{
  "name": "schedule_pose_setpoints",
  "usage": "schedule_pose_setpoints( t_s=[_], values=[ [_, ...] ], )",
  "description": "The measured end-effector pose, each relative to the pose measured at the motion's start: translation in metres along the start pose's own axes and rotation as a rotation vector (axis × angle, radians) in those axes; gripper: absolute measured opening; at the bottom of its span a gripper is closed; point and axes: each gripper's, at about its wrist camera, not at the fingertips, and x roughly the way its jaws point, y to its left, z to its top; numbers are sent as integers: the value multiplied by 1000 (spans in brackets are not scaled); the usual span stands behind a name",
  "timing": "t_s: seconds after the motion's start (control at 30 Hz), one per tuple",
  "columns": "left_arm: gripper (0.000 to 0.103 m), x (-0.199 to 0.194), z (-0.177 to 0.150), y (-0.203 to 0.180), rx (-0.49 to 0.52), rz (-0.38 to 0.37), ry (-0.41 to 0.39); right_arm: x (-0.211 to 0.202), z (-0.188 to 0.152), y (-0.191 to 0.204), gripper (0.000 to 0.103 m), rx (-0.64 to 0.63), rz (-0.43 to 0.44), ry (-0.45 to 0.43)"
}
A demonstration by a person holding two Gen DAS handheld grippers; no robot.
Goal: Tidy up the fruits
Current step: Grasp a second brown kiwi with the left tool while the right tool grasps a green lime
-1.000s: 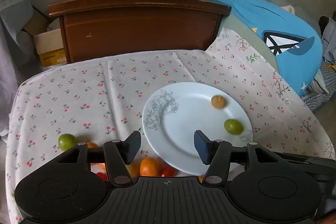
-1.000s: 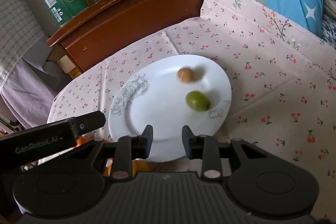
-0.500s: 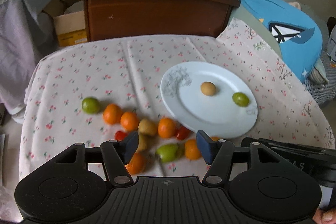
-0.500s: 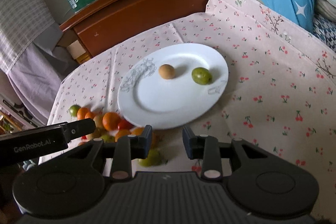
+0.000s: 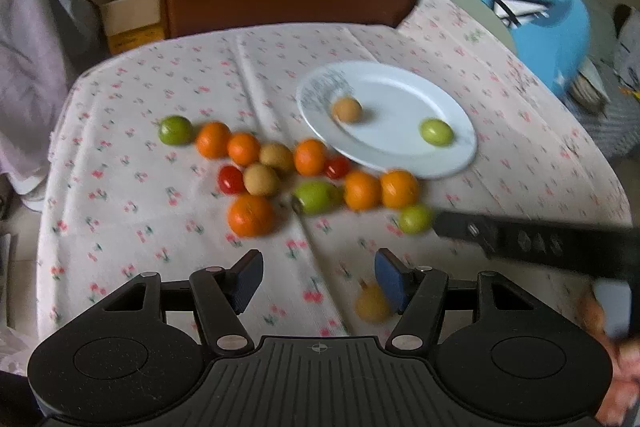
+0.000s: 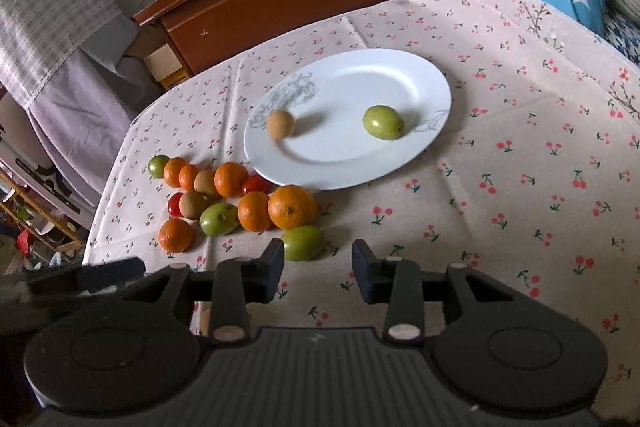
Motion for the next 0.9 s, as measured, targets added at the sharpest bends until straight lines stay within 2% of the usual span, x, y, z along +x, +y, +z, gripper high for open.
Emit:
schedule_pose_setpoints(
  t_s=[0.23,0.47,0.9],
  values=[
    [60,2,-16,-16,68,-48,13,5,-1,3,40,-15,-1,5],
    [58,11,-22,-20,92,-46,27,13,-2,8,41,-45,0,12],
    [36,17,-27,-25,131,-33,2,27,-4,14,41,-96,-18,9]
  ],
)
